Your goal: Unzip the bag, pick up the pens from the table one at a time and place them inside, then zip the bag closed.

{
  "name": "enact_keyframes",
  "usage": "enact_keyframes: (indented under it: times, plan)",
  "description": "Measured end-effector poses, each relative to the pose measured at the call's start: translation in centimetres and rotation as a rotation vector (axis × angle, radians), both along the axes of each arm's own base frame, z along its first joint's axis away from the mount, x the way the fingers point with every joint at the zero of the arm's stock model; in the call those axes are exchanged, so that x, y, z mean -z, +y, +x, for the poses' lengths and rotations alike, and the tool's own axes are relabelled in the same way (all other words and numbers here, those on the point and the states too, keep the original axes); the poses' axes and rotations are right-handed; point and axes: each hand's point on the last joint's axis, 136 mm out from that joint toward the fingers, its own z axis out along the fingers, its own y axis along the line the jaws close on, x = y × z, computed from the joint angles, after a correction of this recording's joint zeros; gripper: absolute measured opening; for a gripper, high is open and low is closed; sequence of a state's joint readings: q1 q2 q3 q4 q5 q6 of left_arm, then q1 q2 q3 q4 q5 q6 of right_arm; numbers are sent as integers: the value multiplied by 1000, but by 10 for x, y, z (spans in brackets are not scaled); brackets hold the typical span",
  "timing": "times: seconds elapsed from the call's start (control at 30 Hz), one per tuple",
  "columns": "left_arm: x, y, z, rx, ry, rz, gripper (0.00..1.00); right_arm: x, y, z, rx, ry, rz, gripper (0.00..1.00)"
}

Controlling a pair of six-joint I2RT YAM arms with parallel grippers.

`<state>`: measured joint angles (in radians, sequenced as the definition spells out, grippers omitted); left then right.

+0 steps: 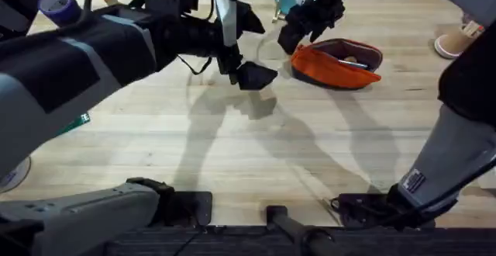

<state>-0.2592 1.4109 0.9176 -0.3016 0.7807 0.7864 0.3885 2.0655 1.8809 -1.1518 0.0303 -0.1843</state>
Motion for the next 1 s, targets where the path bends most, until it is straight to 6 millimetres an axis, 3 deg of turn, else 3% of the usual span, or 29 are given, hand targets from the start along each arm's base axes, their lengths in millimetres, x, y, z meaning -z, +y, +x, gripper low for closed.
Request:
enact_keyframes:
  times: [0.07,0.27,0.57,1.0]
  plan:
    - [0,0,0,0,0,0,995,2,0,0,2,5,-2,588]
    - [0,0,0,0,0,0,994,19,-1,-3,2,44,-17,528]
    - [0,0,0,0,0,0,995,20,0,0,17,34,-11,350]
    - [0,0,0,0,0,0,995,20,1,1,54,31,-3,308]
